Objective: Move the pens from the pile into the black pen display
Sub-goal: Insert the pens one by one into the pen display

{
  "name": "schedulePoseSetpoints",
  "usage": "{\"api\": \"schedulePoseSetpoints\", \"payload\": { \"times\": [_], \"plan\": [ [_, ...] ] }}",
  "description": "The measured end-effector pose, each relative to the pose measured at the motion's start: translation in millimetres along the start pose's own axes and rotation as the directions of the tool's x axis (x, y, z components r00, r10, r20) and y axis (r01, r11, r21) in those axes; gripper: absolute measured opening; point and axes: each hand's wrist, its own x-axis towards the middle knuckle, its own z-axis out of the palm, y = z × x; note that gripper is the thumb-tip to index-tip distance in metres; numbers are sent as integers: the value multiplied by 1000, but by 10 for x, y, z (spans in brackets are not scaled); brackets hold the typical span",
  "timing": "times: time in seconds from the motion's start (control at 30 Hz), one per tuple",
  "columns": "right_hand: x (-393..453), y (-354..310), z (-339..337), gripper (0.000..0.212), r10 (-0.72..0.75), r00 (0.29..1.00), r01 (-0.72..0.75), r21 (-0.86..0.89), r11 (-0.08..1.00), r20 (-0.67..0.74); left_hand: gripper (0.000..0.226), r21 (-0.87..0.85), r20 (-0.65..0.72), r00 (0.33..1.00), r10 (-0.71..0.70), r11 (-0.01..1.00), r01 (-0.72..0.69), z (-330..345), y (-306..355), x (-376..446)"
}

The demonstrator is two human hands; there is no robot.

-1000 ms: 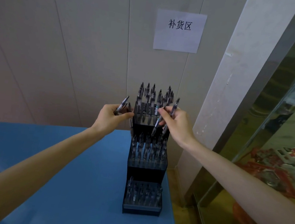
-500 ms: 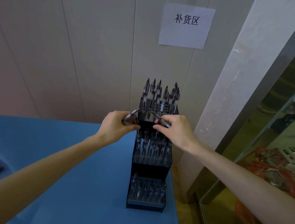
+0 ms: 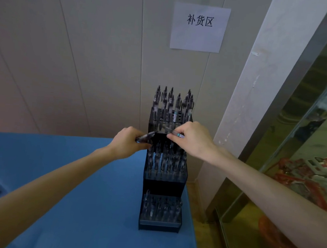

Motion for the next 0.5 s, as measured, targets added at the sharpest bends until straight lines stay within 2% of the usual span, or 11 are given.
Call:
{"api": "schedulePoseSetpoints", "payload": {
  "times": [0.17, 0.3, 0.37, 0.5],
  "plan": [
    [94, -84, -79, 28, 86, 993, -81, -62, 995, 79, 25, -4, 24, 1000, 11, 1000, -11, 4, 24, 19],
    [121, -35, -87, 44, 167, 986, -163, -89, 983, 29, 14, -46, 33, 999, 4, 999, -3, 26, 3, 14],
    [115, -43, -64, 44, 150, 988, -147, -89, 985, 22, 9, -61, 23, 1000, 10, 998, -8, 36, 0, 4],
    [133, -125, -19, 40, 110, 988, -94, -140, 986, 106, 7, -57, 15, 1000, 6, 998, -5, 32, 49, 13]
  ]
}}
